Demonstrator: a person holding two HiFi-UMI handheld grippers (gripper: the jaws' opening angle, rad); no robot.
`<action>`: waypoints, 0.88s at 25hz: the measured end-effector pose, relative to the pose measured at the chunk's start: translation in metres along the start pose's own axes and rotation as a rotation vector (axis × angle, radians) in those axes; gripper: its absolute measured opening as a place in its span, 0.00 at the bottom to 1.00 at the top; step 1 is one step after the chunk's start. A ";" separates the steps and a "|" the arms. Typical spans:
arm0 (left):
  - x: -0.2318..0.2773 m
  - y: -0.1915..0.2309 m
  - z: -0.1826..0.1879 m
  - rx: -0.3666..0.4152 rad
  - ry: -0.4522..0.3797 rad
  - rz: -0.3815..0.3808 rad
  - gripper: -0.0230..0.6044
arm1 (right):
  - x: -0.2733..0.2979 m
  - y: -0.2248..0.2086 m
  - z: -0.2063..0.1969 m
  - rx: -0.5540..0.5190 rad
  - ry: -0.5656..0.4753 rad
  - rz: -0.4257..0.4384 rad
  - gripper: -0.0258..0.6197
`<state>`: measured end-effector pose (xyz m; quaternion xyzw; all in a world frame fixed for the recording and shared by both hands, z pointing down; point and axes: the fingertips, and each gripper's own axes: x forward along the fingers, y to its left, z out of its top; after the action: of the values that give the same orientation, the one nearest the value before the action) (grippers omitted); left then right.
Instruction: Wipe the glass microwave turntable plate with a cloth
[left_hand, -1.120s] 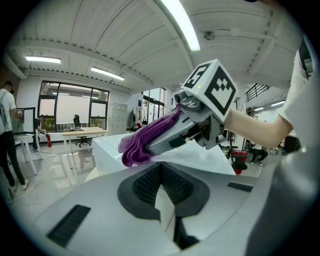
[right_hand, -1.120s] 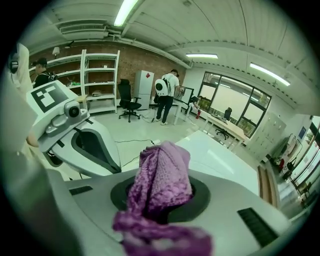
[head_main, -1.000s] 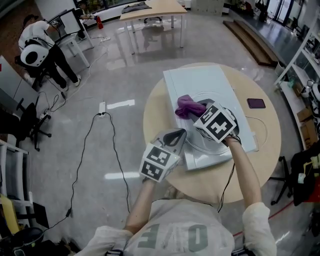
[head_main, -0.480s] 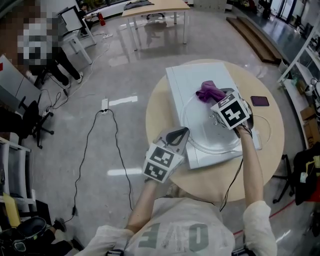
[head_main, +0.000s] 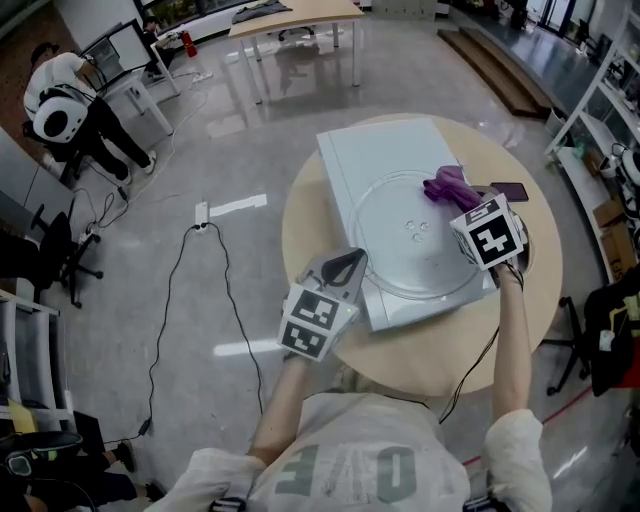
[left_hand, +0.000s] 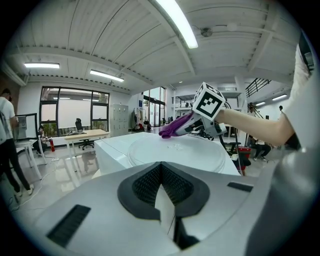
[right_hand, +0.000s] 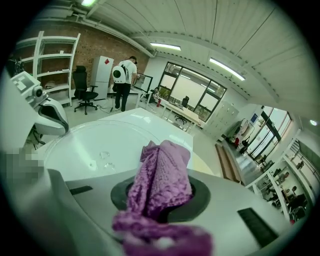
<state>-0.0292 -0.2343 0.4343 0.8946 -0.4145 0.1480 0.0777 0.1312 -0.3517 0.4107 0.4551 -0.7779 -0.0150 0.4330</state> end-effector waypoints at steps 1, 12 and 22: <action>0.000 0.001 0.000 0.003 -0.002 0.003 0.03 | -0.005 0.000 -0.005 0.007 0.002 -0.004 0.11; 0.002 0.001 0.000 0.011 -0.011 0.015 0.03 | -0.061 0.014 -0.052 0.096 -0.017 -0.027 0.11; -0.005 0.006 -0.007 0.007 0.006 0.010 0.03 | -0.114 0.078 -0.075 0.122 -0.041 0.000 0.11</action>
<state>-0.0384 -0.2325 0.4397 0.8924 -0.4180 0.1528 0.0750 0.1529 -0.1959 0.4151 0.4802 -0.7861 0.0230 0.3886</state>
